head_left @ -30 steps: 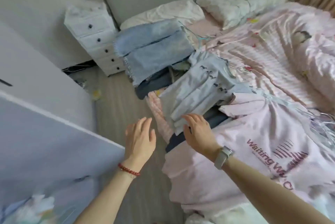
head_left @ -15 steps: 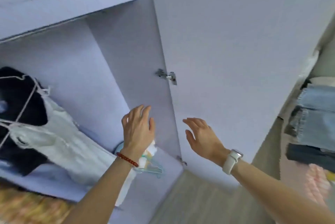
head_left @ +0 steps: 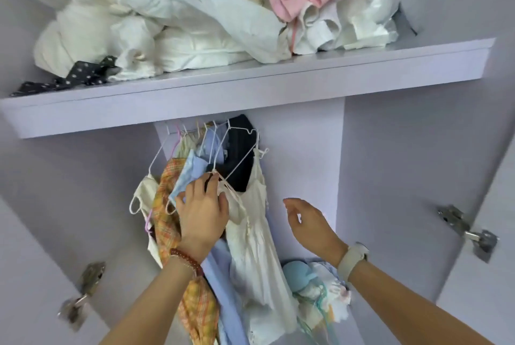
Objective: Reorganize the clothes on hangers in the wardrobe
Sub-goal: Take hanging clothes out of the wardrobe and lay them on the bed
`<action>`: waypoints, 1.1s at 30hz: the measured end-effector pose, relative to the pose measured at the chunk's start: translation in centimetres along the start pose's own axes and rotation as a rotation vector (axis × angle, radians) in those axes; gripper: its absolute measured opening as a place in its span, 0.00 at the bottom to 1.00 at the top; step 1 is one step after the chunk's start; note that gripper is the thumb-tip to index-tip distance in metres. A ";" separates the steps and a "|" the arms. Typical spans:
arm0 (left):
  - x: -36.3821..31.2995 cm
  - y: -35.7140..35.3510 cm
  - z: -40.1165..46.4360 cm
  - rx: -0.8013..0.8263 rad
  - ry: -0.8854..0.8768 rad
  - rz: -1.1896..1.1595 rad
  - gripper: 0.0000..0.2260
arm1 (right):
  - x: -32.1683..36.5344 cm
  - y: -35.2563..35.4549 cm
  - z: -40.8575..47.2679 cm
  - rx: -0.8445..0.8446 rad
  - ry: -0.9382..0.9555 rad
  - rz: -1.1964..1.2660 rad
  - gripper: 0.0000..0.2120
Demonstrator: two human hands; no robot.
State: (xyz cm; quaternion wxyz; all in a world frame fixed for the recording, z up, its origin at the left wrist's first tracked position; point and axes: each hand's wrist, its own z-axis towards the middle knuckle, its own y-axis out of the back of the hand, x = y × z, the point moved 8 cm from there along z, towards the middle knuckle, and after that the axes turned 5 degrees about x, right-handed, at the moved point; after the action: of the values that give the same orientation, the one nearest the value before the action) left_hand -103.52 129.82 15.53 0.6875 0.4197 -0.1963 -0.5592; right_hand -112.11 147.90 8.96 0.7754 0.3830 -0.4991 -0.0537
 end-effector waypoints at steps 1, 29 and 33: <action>1.9 -0.8 0.1 0.079 0.092 0.027 0.19 | 0.6 -1.0 1.1 0.033 0.008 0.044 0.13; 6.4 -9.1 2.3 0.189 -0.021 0.013 0.25 | 4.2 0.8 14.2 -0.411 0.000 0.019 0.14; 3.6 -7.6 2.1 0.007 -0.113 -0.060 0.18 | 0.4 1.7 9.8 -0.488 -0.029 0.027 0.11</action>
State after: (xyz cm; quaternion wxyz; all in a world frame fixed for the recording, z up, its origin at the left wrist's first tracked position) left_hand -108.64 125.57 9.96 0.6569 0.3955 -0.2241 -0.6015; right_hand -120.37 143.62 12.33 0.8383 0.1769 -0.4877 -0.1678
